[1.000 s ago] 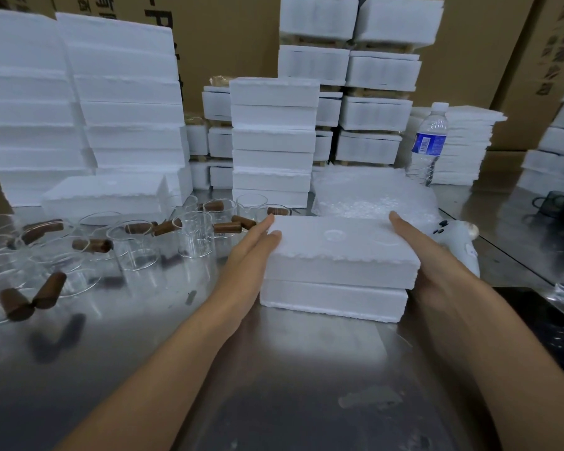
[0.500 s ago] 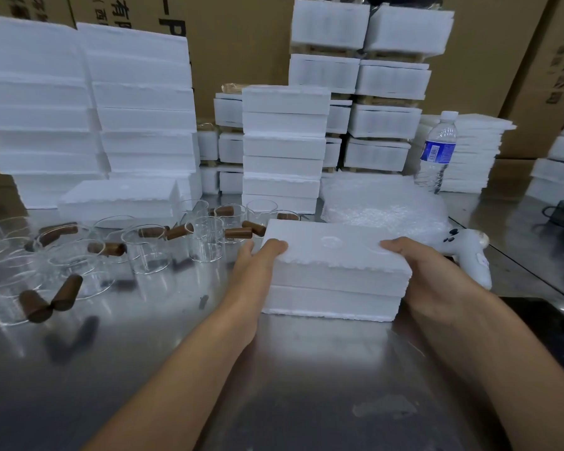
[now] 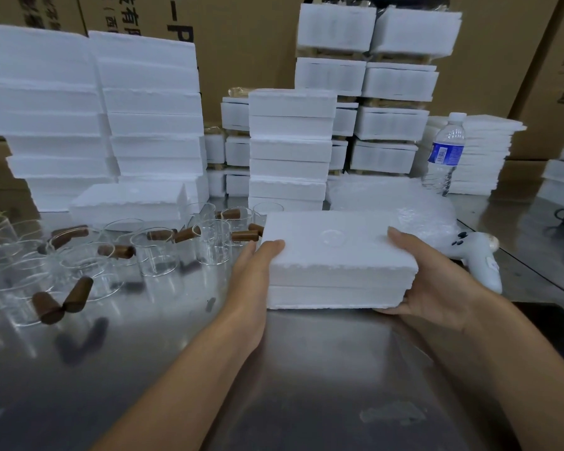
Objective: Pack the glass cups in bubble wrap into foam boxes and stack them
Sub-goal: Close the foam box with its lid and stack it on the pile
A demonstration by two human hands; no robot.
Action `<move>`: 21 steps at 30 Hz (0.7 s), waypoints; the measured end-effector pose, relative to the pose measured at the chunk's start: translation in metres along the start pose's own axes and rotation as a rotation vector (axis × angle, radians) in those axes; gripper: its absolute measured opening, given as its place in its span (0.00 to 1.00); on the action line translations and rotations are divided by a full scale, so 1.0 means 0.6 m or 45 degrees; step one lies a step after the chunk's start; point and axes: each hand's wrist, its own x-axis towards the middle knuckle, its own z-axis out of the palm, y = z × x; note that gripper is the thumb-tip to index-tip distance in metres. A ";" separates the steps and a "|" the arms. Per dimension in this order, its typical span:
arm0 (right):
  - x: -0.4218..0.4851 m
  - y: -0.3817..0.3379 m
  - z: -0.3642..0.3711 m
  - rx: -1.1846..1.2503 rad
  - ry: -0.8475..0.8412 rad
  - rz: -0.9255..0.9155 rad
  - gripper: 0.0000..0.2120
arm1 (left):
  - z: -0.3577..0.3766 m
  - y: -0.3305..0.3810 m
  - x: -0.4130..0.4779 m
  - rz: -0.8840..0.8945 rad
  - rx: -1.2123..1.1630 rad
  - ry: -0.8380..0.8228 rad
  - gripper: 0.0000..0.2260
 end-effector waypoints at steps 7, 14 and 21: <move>-0.001 -0.004 0.004 0.088 -0.034 -0.093 0.23 | -0.016 0.010 -0.014 -0.018 -0.056 -0.127 0.20; -0.003 -0.002 0.016 0.127 0.005 -0.060 0.30 | -0.063 0.014 0.005 0.088 0.018 -0.293 0.24; -0.002 -0.068 0.028 0.442 -0.028 -0.288 0.11 | -0.079 0.007 0.043 0.109 -0.033 -0.258 0.19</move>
